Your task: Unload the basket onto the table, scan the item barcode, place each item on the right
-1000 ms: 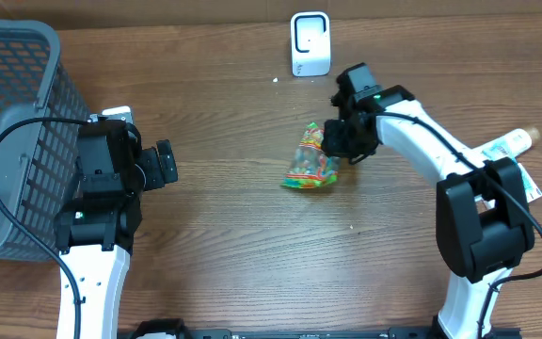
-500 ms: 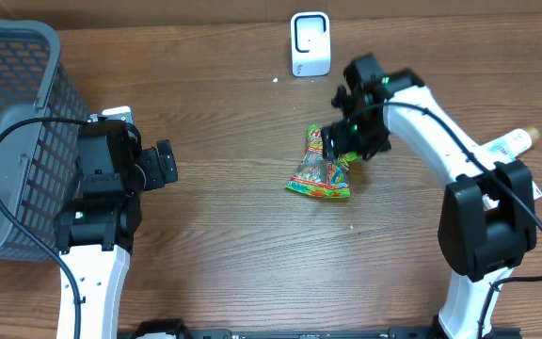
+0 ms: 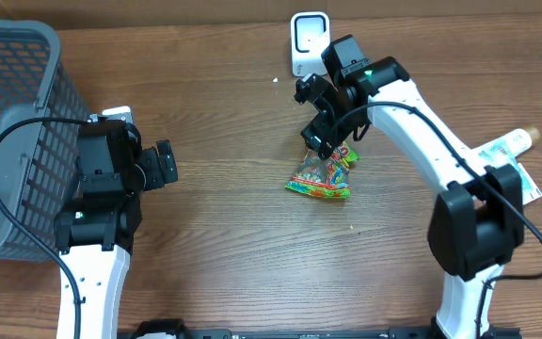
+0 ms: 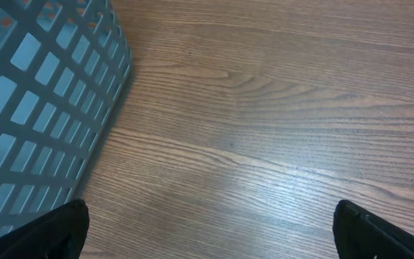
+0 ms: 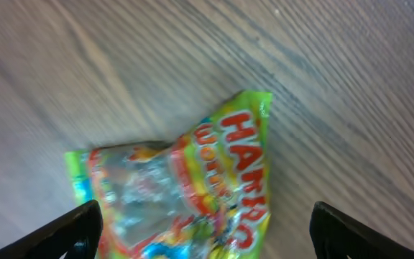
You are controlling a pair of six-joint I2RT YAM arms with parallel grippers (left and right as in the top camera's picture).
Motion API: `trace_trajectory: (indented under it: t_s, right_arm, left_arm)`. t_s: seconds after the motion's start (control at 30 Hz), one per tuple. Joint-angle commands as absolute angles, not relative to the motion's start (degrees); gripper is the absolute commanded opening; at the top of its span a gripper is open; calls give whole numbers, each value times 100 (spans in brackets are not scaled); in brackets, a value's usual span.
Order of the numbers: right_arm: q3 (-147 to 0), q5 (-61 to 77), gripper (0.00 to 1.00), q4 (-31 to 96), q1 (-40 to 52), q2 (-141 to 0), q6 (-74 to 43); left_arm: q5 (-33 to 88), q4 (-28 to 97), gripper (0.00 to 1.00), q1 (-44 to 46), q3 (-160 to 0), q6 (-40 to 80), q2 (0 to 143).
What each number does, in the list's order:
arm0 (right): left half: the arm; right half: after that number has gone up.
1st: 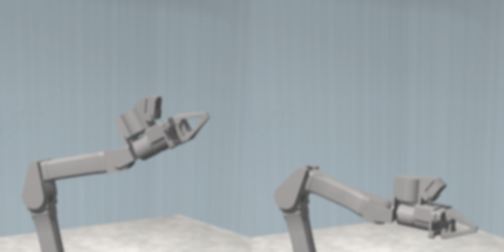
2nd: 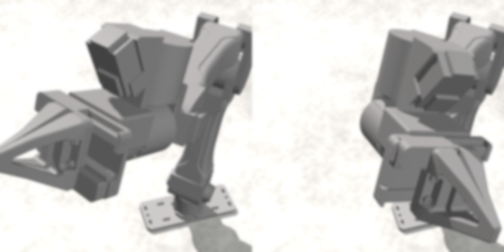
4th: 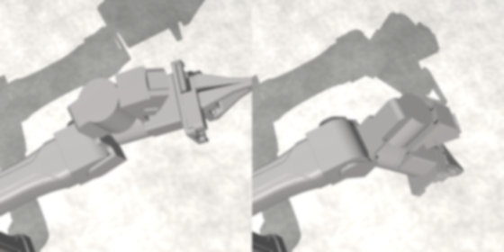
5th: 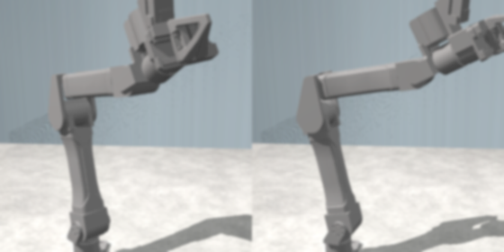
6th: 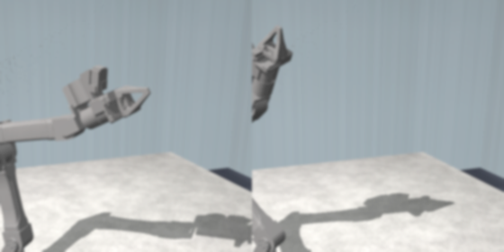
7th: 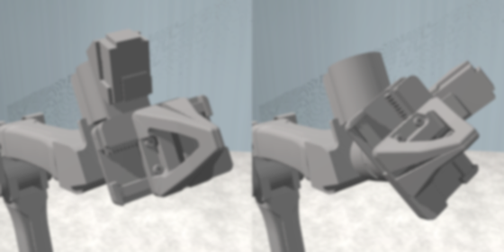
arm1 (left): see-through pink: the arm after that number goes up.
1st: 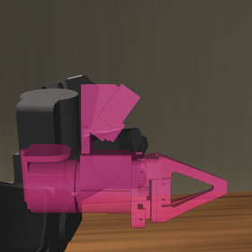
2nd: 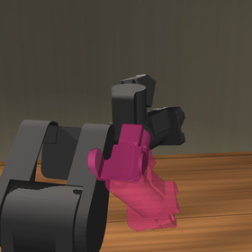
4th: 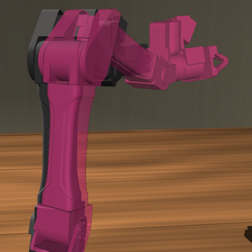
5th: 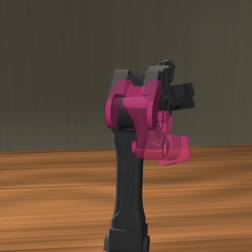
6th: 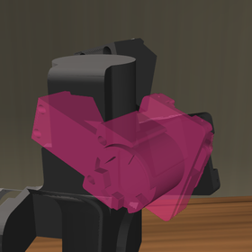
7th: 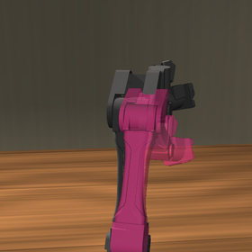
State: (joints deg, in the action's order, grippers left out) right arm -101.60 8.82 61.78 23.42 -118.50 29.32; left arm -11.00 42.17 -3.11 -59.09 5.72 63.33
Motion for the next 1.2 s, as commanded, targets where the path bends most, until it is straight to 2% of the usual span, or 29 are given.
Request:
trace_trajectory:
  t_s: [0.0, 0.17, 0.27, 0.4, 0.5, 0.6, 0.63, 0.67, 0.7, 0.83, 0.9, 1.03, 1.17]
  right_arm:
    - [-10086, 779, 93, 6055, 2150, -12171, 3201]
    - [-10086, 1048, 92, 5887, 1957, -12446, 3350]
    - [-10082, 1400, 88, 5907, 1876, -12551, 3341]
    - [-10049, 1492, 73, 5940, 1850, -12698, 2923]
    - [-10018, 1485, 56, 5944, 1850, -12818, 2279]
    - [-9933, 1487, 24, 6042, 1852, -12844, 1118]
    - [-9933, 1487, 15, 6125, 1852, -12844, 738]
    - [-9933, 1490, 12, 6219, 1850, -12842, 340]
    - [-9933, 1485, 12, 6318, 1852, -12842, -49]
    - [-9935, 1605, 31, 6657, 1852, -12842, -1905]
    - [-9939, 1988, 38, 6764, 1865, -12838, -2370]
    - [-9950, 2849, 41, 6801, 1868, -12838, -2383]
    - [-10302, 2799, 42, 6954, 1754, -12822, -1321]
  left_arm:
    - [-1151, 4202, 100, -336, -5927, 489, 6300]
    - [-1151, 4202, 100, -336, -5927, 489, 6300]
    - [-1151, 4202, 100, -336, -5927, 489, 6300]
    - [-1151, 4202, 100, -336, -5927, 489, 6300]
    - [-1151, 4202, 100, -336, -5927, 489, 6300]
    - [-1151, 4202, 100, -336, -5927, 489, 6300]
    - [-1151, 4202, 100, -336, -5927, 489, 6300]
    - [-1151, 4202, 100, -336, -5927, 489, 6300]
    - [-1151, 4202, 100, -336, -5927, 489, 6300]
    - [-1151, 4202, 100, -336, -5927, 489, 6300]
    - [-1151, 4200, 100, -336, -5927, 489, 6300]
    - [-1151, 4202, 100, -336, -5927, 489, 6300]
    - [-1151, 4200, 100, -336, -5927, 489, 6300]
